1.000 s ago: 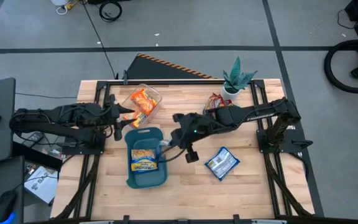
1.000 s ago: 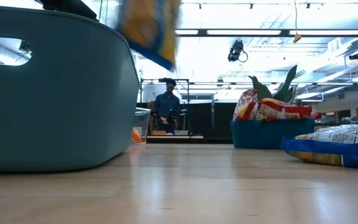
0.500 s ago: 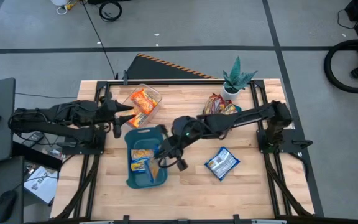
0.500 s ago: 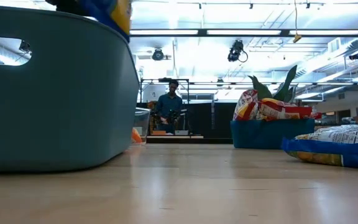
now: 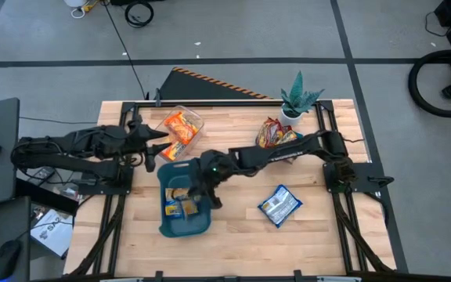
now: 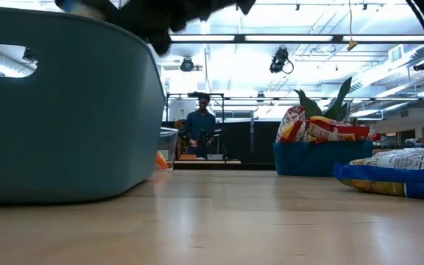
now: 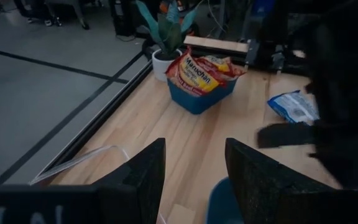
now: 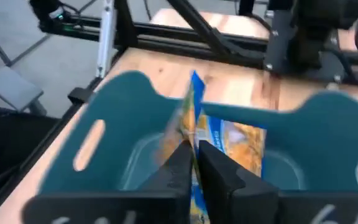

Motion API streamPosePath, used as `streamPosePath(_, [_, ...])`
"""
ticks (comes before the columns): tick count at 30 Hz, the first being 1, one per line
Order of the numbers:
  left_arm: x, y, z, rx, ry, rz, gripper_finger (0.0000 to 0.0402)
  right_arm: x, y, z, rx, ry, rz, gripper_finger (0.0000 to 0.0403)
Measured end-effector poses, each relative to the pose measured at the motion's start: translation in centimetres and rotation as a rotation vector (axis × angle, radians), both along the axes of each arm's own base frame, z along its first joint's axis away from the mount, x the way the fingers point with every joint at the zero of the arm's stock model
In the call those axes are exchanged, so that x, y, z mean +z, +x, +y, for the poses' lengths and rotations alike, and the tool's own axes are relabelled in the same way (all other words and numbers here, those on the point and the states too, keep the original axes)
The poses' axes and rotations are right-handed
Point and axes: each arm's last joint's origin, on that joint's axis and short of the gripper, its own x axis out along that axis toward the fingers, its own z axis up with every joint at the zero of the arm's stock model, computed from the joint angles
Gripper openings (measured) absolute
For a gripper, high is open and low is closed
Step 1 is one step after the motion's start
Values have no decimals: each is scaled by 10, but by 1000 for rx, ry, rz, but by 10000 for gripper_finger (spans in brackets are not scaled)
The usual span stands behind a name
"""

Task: Sort Maruchan noodles
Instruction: Put the bottom blue noodle pack into the big blue bin, then put the blue noodle pack into the big blue bin

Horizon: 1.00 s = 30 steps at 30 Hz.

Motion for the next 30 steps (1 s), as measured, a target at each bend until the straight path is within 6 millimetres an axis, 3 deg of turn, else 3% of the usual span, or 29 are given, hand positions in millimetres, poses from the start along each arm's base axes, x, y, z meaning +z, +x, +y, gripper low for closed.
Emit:
streamPosePath(6, [-1, 2, 0, -3, 0, 11, 172, -19, 3, -27, -15, 97, 128, 104])
streamPosePath(10, [-1, 2, 0, -5, 0, 10, 172, -13, 1, -32, -29, 92, 112, 159])
streamPosePath(13, [-1, 2, 0, -5, 0, 11, 172, -2, -2, -37, -185, -8, 77, 187])
streamPosePath(17, [-2, 1, 0, -5, -2, 17, 172, 10, -9, -45, -362, -170, 66, 199])
streamPosePath(22, [-7, 2, 0, -3, -4, 75, 172, 37, -30, -35, -227, -135, 87, 198])
streamPosePath(26, [-16, 6, 0, 6, -20, 158, 172, 45, -58, -23, -169, -121, 265, 197])
streamPosePath(30, [-24, 14, -1, 5, -17, 229, 172, 38, -85, -9, -143, -141, 520, 197])
